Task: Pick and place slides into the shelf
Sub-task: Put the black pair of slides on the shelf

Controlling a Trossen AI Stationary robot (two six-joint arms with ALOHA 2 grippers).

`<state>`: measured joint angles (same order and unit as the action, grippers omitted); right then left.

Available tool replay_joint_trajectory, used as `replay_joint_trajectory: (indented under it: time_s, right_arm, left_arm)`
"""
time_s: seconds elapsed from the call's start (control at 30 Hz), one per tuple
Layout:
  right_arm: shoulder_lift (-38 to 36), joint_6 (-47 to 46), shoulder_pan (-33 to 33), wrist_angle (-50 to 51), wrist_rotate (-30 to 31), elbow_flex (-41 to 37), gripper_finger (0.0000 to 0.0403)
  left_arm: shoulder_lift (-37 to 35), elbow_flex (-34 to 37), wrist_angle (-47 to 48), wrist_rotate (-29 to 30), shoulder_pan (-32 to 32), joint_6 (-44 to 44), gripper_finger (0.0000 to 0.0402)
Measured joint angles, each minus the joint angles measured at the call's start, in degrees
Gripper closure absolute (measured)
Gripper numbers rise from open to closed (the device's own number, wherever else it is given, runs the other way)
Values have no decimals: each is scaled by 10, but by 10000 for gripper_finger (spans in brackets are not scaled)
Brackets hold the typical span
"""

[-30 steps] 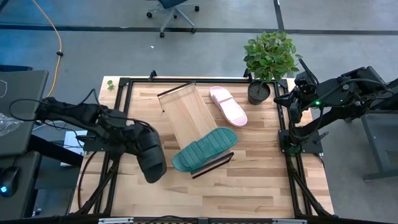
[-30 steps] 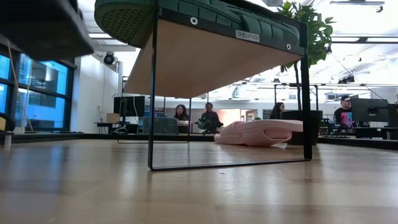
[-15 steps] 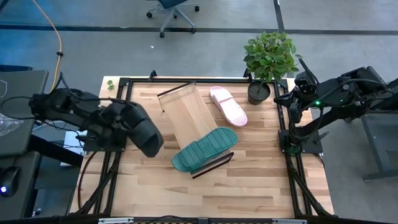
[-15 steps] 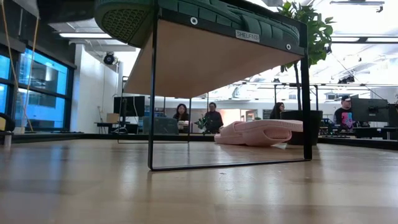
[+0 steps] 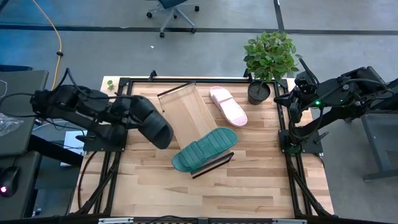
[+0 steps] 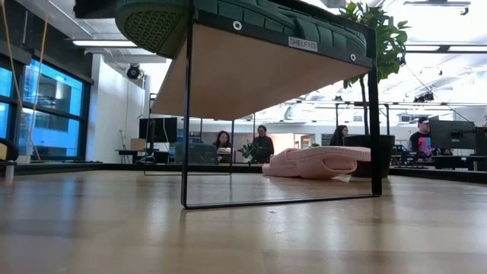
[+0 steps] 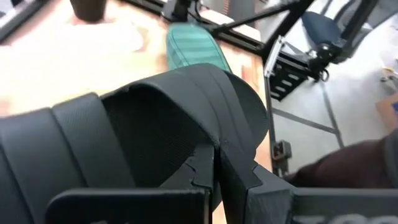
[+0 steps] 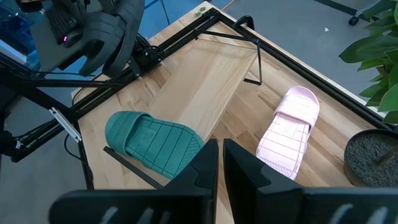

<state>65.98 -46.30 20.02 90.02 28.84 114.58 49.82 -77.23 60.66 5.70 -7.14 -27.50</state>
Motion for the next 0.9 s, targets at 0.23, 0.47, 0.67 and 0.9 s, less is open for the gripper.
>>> replay_joint_trajectory:
  time_s: [0.23,0.47,0.67,0.9]
  right_arm:
    - [0,3,0,0,-4,0,387]
    - [0,7,0,0,-9,0,387]
    - [0,22,0,0,-9,0,387]
    - [0,38,0,0,-9,0,387]
  left_arm:
    - [48,-69,0,66,0,8,401]
    - [82,-113,-1,124,0,9,401]
    - [104,-124,-14,196,0,7,401]
    - [136,-124,-57,257,0,7,401]
